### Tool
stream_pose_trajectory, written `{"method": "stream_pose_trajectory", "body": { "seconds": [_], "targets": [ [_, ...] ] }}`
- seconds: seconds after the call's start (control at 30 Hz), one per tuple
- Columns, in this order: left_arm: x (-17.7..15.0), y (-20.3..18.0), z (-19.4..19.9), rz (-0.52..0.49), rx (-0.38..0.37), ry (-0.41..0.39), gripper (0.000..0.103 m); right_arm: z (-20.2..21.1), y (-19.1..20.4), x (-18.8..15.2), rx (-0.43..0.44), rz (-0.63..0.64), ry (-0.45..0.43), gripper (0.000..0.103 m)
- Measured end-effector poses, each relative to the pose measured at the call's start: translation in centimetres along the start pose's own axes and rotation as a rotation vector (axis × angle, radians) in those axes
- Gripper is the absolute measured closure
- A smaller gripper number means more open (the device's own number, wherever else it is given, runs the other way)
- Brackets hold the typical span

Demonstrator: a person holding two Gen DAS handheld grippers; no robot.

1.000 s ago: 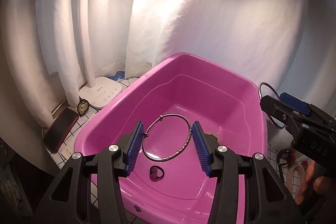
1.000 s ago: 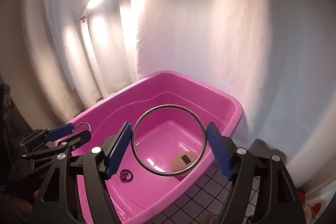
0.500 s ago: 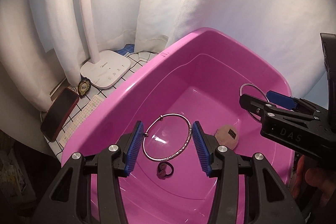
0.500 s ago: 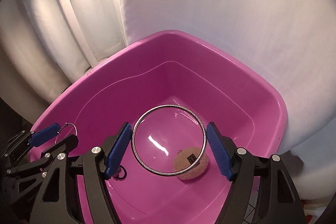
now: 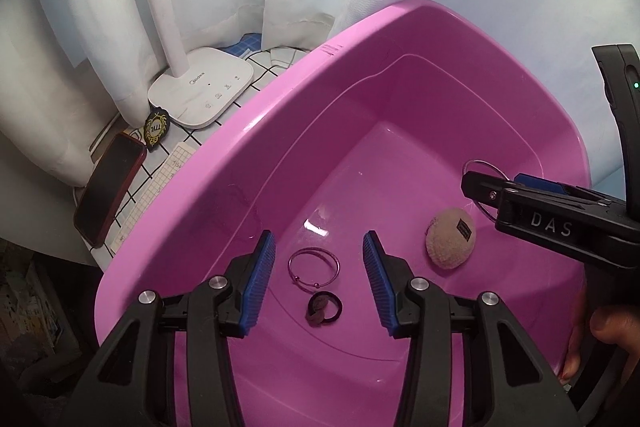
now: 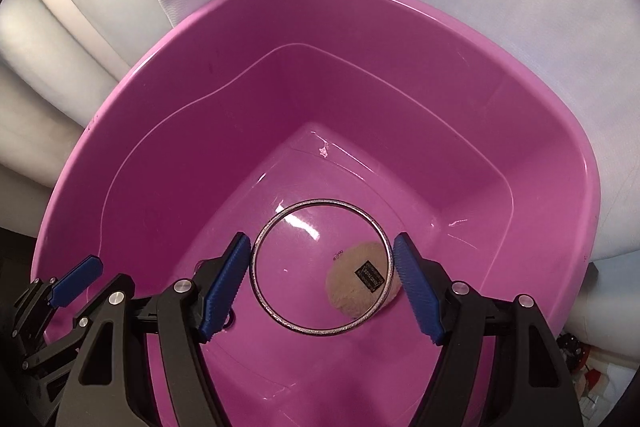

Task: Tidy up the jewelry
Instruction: 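Open the left tool to drop the bangle while the right tool releases the ring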

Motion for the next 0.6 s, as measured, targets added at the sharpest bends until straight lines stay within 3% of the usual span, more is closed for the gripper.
{"method": "stream_pose_trajectory", "body": {
  "seconds": [0.13,0.6],
  "targets": [
    [0.2,-0.01,0.35,-0.004,0.003,-0.014,0.038,-0.45,0.42,0.53,0.022,-0.015,0.012,0.031],
    [0.01,-0.24,0.35,-0.02,0.004,-0.002,0.033,0.24,0.67,0.13,-0.004,-0.012,0.005,0.031]
  ]
}}
Point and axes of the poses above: each gripper's, at about its wrist camera, not at the fingertips, and z roughly against the way its jaws point, y to its left, x to its top, the point moved 7 cm from there along -z, roughly the way its jaws point, and after that the axes turned 13 degrees about z, right-handed, at the moved point
